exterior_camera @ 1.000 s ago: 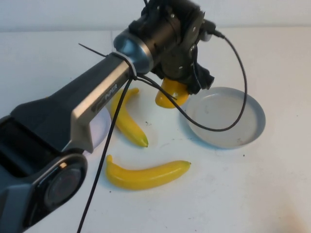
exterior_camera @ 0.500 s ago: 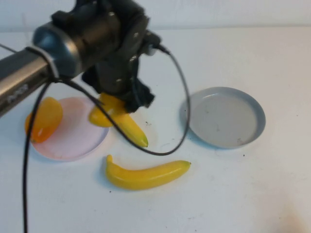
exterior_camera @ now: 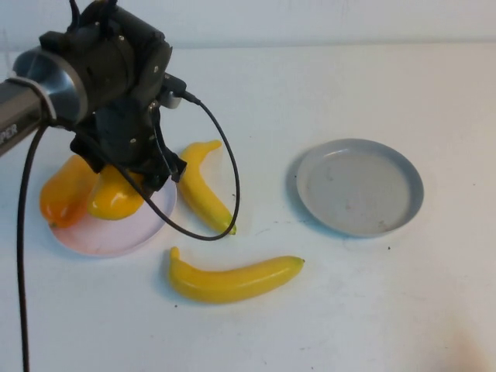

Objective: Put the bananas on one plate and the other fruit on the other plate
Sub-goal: Put one type of fruit in the left plate

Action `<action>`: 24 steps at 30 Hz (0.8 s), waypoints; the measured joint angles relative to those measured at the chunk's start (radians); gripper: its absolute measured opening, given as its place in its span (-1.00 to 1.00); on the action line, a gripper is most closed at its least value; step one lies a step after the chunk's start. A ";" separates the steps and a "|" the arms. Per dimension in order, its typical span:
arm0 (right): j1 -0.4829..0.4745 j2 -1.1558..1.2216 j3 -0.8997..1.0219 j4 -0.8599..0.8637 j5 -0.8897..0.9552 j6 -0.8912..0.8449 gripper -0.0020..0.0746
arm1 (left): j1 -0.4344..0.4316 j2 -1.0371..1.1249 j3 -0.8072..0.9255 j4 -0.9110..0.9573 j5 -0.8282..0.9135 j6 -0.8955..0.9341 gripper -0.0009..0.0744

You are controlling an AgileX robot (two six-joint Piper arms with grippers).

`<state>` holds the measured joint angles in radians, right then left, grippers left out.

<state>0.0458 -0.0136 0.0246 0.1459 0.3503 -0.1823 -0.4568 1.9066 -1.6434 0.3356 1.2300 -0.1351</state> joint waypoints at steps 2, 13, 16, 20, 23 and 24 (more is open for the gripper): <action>0.000 0.000 0.000 0.000 0.000 0.000 -0.99 | 0.007 0.019 0.000 0.000 0.000 0.007 0.50; 0.000 0.000 0.000 0.000 0.000 0.000 -0.99 | 0.021 0.120 0.001 0.003 -0.007 0.024 0.50; 0.000 0.000 0.000 0.000 0.000 0.000 -0.99 | 0.021 0.120 0.001 0.003 -0.009 0.026 0.51; 0.000 0.000 0.000 0.000 0.000 0.000 -0.99 | 0.021 0.120 0.001 0.005 -0.015 0.026 0.62; 0.000 0.000 0.000 0.000 0.000 0.000 -0.99 | 0.021 0.121 -0.014 0.009 -0.013 0.026 0.66; 0.000 0.000 0.000 0.000 0.000 0.000 -0.99 | 0.021 0.121 -0.029 0.010 -0.013 0.026 0.66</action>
<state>0.0458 -0.0136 0.0246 0.1459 0.3503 -0.1823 -0.4357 2.0274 -1.6720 0.3459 1.2167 -0.1089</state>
